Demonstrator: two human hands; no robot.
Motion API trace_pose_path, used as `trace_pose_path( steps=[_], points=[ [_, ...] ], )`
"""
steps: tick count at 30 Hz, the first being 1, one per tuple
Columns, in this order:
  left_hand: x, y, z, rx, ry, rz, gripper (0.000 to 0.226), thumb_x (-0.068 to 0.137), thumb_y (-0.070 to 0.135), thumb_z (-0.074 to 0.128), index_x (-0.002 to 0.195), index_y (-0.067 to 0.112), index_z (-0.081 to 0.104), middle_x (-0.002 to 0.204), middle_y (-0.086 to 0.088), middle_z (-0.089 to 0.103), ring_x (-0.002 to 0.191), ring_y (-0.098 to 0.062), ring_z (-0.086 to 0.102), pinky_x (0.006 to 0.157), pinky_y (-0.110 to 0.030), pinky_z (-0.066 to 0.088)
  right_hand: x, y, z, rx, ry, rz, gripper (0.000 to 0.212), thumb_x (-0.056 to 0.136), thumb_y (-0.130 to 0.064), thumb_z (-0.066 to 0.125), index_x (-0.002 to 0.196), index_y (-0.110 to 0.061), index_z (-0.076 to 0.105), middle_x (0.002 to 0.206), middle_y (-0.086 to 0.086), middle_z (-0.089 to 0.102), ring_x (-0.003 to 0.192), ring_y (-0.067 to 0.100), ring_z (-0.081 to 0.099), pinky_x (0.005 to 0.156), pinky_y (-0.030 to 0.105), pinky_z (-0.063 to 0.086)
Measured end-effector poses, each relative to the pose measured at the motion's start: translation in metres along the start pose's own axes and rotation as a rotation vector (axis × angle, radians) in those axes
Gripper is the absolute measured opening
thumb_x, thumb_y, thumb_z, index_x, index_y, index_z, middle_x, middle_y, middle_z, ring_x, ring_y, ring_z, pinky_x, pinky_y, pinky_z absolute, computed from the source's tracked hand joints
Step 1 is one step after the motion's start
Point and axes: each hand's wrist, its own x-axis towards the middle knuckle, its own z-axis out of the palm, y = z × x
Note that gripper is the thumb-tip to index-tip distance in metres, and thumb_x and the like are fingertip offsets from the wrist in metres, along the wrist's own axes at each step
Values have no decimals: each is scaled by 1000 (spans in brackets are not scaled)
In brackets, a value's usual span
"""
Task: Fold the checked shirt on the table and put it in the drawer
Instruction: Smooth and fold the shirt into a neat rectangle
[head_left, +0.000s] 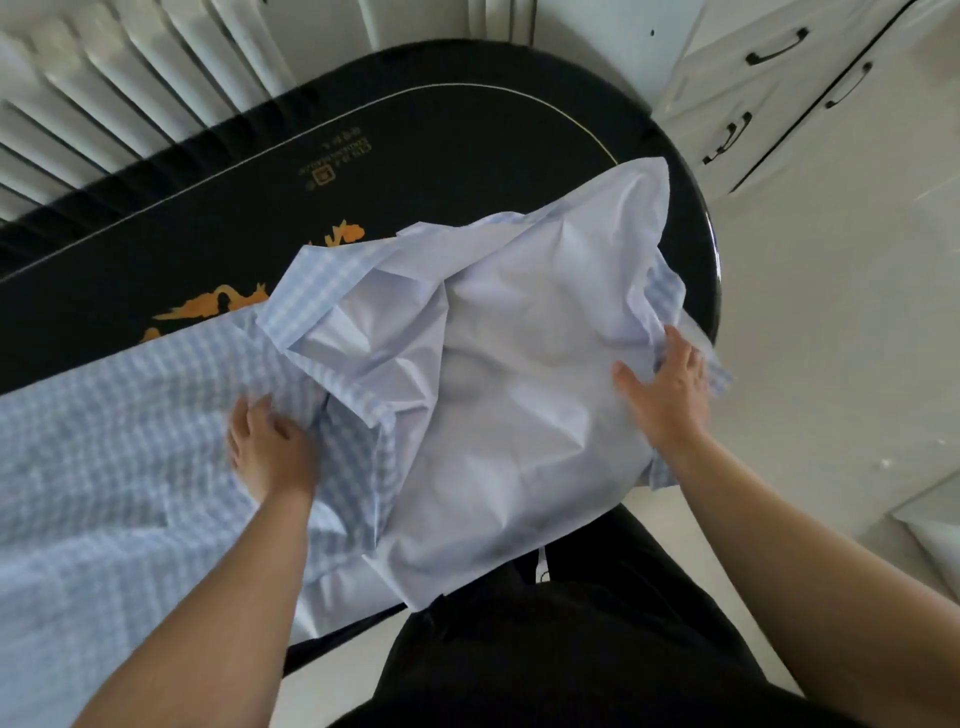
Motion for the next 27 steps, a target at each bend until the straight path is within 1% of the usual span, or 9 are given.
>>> trace_pose_path(
  steps=[3,8,12,15,17,20,23,26,27],
  points=[
    [-43,-16,4,2,15,-5,39,96,18,39,135,20,45,156,-2,22,144,-25,17,117,-43,14,-2,10,1,77,12,161,74,86,-42,59,147,-16,24,150,11,35,135,33,37,109,47,33],
    [-102,-30,11,92,-67,110,57,93,15,46,146,17,25,158,-6,12,146,-26,8,117,-47,10,5,22,-14,24,33,161,37,98,-35,40,119,-6,50,118,19,58,109,39,54,87,43,43],
    [-134,-29,20,102,-80,71,56,96,22,44,147,14,22,157,-12,14,144,-32,13,114,-52,16,19,27,-38,65,-6,153,39,103,-30,32,113,0,55,115,23,59,104,39,54,76,36,36],
    [-151,-29,28,135,-175,-1,58,98,26,38,151,15,16,159,-9,10,146,-29,10,117,-47,13,33,30,-55,160,-19,188,44,103,-29,31,113,5,56,106,22,58,103,35,54,80,37,38],
    [-148,-33,31,195,-273,-12,60,100,35,31,152,17,10,161,-4,4,147,-25,3,119,-44,9,41,32,-63,244,-20,189,40,101,-31,35,96,-1,60,84,12,53,87,28,50,77,37,40],
    [-139,-36,31,263,-359,-2,63,99,45,26,152,15,10,161,-3,0,147,-26,-3,119,-46,10,45,36,-72,339,-3,128,41,98,-32,43,61,-14,38,61,2,35,65,23,36,59,33,29],
    [-135,-36,26,310,-384,20,63,99,47,26,152,15,14,161,-4,1,147,-27,-1,118,-47,14,48,41,-80,449,-21,242,35,95,-31,51,66,-13,47,66,4,47,66,24,48,56,35,46],
    [-138,-28,23,262,-346,-31,63,99,46,30,151,15,16,161,-6,5,147,-29,4,118,-47,13,52,38,-79,649,-256,510,14,90,-21,56,96,-9,59,80,7,58,70,24,60,44,30,53],
    [-142,-19,23,217,-276,-49,61,99,42,33,151,14,17,160,-9,7,146,-30,7,118,-47,12,52,31,-81,658,-320,525,19,89,-15,55,106,-8,58,82,7,59,68,24,60,41,28,52]
  ],
)
